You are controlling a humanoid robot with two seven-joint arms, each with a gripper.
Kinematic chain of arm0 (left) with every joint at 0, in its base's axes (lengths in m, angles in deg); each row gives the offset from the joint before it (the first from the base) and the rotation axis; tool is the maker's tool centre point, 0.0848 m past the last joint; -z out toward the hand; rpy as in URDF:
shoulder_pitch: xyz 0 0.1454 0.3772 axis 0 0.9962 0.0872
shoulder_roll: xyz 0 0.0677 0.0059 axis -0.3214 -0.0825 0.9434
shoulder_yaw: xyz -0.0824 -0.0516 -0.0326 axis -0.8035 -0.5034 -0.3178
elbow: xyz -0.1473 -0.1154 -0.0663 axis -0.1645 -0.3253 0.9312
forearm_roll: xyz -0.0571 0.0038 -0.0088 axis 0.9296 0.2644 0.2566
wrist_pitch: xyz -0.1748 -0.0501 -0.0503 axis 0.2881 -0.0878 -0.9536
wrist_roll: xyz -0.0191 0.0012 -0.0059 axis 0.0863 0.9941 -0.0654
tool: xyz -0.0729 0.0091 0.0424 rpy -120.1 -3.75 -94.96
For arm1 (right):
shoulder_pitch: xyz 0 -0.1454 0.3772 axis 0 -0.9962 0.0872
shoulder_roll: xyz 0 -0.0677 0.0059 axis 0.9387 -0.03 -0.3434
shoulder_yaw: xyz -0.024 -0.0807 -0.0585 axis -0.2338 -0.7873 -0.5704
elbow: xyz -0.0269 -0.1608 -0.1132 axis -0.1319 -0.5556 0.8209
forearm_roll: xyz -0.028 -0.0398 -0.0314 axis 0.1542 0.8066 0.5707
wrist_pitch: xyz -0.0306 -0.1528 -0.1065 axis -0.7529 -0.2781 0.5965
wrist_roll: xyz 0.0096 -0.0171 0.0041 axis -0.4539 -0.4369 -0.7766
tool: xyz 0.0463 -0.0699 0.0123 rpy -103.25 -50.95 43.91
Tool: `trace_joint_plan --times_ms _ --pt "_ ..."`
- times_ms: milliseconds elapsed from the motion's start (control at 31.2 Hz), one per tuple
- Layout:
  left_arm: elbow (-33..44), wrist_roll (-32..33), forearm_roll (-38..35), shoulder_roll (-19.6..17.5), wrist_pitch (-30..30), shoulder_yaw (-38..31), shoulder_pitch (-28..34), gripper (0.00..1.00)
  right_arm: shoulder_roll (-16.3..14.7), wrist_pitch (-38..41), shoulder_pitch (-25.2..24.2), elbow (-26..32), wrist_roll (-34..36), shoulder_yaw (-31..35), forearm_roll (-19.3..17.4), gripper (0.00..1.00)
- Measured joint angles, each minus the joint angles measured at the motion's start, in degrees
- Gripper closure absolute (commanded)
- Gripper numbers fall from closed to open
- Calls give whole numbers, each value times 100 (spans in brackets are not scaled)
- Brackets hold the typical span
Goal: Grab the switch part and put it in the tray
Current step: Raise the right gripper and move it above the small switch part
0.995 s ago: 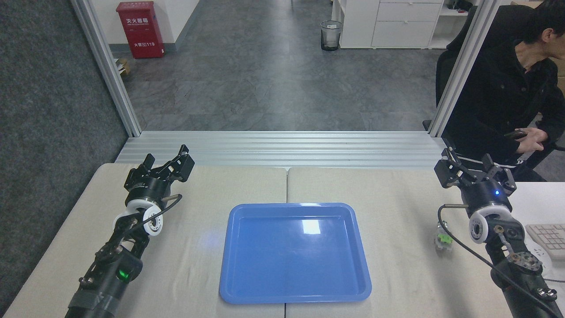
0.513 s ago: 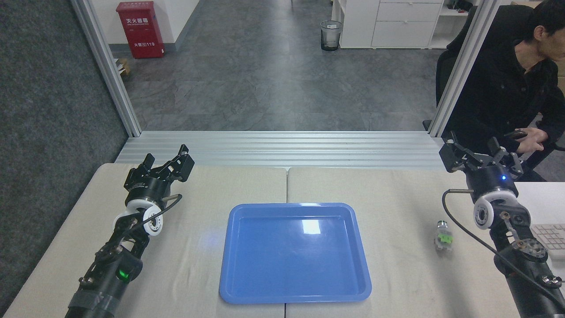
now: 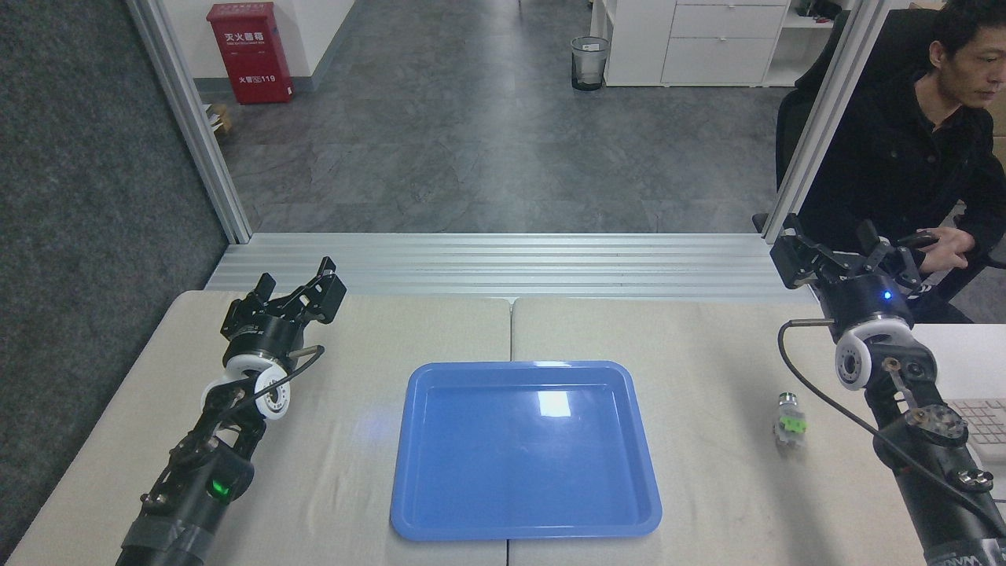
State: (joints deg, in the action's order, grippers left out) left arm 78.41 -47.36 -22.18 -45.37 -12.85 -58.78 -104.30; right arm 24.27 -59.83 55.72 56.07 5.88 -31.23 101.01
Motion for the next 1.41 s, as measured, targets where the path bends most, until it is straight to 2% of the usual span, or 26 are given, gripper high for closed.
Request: trace_joint_plan --times_ms 770,1412 --pt "0 -2 0 0 0 0 0 0 19 -301 -50 269 107 -266 216 2" --pt "0 6 0 1 0 0 0 0 21 -392 -198 158 30 -544 270 2"
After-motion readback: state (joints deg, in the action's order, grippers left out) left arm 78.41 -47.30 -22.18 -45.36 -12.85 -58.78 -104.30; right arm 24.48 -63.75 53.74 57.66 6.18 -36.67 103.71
